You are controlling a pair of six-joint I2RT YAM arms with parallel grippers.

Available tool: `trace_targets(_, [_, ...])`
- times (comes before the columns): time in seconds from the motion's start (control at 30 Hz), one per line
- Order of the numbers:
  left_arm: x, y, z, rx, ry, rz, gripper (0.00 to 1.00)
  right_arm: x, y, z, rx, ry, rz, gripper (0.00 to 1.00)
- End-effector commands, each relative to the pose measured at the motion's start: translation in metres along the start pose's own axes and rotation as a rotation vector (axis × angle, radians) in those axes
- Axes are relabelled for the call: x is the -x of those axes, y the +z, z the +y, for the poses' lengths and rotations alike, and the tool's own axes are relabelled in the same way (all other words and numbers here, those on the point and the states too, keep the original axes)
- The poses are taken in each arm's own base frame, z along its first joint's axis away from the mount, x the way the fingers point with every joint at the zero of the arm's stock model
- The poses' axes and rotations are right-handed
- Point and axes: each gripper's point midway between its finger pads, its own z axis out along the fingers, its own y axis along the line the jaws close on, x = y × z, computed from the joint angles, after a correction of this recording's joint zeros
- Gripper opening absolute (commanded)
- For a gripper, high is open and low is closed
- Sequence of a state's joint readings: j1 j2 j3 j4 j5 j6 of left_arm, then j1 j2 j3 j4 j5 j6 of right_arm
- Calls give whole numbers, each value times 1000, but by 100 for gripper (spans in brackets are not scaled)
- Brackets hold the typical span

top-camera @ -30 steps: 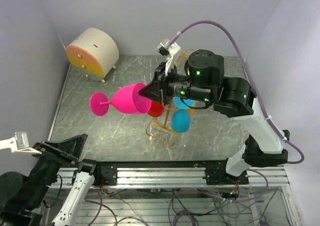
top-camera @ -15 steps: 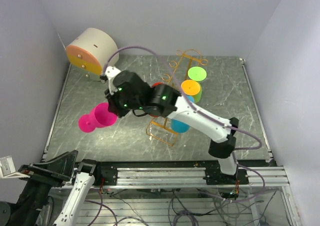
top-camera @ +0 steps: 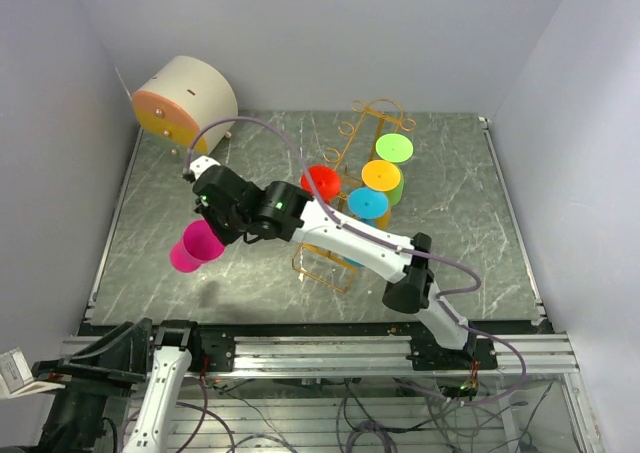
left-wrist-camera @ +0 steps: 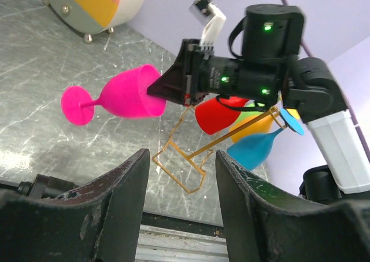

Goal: Take the wine glass off the wine glass rack

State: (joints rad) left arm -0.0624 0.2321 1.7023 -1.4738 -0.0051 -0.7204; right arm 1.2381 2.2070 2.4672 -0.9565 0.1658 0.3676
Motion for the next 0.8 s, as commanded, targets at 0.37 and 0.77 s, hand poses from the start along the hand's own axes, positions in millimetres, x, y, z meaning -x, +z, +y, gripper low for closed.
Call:
trace_targets(0.37, [-16, 0, 3, 15, 22, 30, 58, -50, 68, -26, -65, 18, 151, 0])
trace_targets(0.77, [-23, 5, 7, 34, 21, 48, 58, -29, 78, -24, -33, 34, 75, 27])
